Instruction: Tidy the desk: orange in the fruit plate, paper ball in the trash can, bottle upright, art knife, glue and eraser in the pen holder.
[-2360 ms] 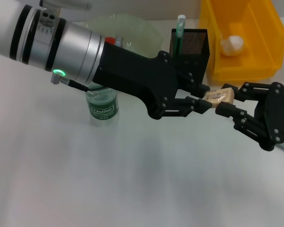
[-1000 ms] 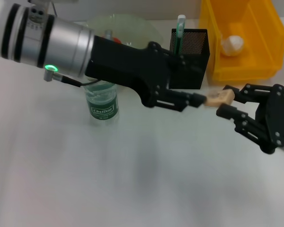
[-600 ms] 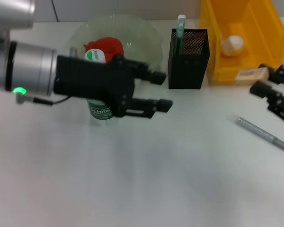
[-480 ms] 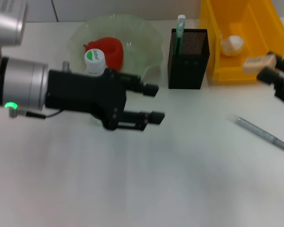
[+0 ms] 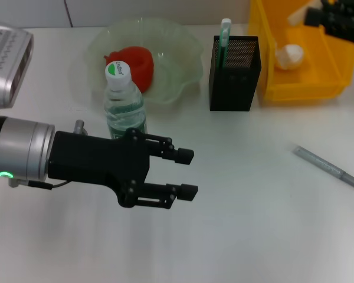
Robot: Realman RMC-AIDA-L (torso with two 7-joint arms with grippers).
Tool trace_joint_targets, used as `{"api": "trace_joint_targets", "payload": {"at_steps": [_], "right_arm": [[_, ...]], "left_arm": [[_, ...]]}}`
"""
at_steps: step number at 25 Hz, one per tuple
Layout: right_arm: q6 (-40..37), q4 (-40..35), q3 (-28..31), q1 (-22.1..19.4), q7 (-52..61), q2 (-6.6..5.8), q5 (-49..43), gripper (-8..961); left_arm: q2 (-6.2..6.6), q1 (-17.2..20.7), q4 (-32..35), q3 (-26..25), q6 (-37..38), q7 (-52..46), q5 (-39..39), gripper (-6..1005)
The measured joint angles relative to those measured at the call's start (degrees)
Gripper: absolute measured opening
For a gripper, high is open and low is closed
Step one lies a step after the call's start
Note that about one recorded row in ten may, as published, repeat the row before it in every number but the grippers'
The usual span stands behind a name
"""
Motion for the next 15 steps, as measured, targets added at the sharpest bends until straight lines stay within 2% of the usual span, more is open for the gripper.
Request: {"api": "trace_joint_targets", "payload": {"at_steps": [3,5,9,12,15], "right_arm": [[4.27,-6.93,-5.14,3.65,10.77,-0.6,-7.35,271],[5.44,-8.65,-6.6,6.95,16.31,-1.08,-13.34,273],[5.9,-8.4,-7.47,13.53,23.8,-2.01,-23.74,279],[7.1,-8.11,-10.52,18.21,27.79,-2.02,-31.47,283],[8.75,-7.56,-13.83,19.34,29.69,-1.83,-33.22,287]], "left_arm": [[-0.05,0.06,-1.08,0.01,0.1,0.66,0.0,593],[-0.08,0.07,-1.25,0.01,0.11,0.69,0.0,593],[-0.08,0.14,-1.37,0.01,0.12,0.71,0.0,593],[-0.06,0.03,-1.94,0.01,0.12,0.72,0.0,594],[-0.03,-0.25,-2.61,0.02,0.01,0.76,0.01,594]]}}
